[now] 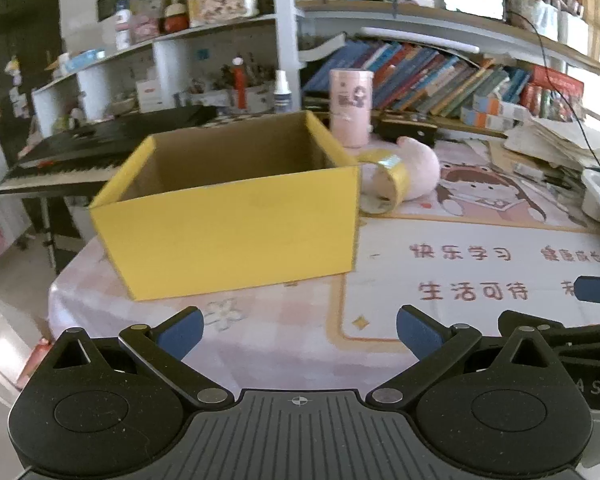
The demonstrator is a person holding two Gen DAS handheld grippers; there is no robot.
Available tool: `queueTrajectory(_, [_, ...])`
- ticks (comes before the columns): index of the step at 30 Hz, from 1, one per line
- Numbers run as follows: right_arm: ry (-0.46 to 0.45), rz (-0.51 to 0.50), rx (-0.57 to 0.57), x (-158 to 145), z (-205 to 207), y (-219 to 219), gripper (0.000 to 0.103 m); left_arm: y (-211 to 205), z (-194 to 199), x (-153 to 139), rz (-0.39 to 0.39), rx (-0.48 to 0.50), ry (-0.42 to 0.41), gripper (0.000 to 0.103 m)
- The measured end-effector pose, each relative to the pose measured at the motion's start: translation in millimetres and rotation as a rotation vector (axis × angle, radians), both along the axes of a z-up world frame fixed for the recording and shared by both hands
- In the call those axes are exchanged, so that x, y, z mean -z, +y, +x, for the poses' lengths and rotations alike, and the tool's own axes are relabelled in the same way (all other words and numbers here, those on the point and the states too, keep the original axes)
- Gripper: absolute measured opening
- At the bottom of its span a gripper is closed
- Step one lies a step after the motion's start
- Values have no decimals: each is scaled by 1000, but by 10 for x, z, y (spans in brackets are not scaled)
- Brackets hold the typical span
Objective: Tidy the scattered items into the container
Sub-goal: 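Withdraw both tools from the box back over the mat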
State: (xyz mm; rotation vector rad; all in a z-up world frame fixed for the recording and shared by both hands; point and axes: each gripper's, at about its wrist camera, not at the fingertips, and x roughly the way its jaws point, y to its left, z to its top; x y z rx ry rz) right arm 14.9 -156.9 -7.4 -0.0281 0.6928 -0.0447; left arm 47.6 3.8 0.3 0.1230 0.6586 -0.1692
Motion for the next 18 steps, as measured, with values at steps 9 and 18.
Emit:
queueTrajectory(9, [21,-4,28,9,232,-372,80,-359,243,21,4,30,14,103])
queueTrajectory(18, [32,-13,21,7,522,-763,80,-734,500,41,2,24,19,103])
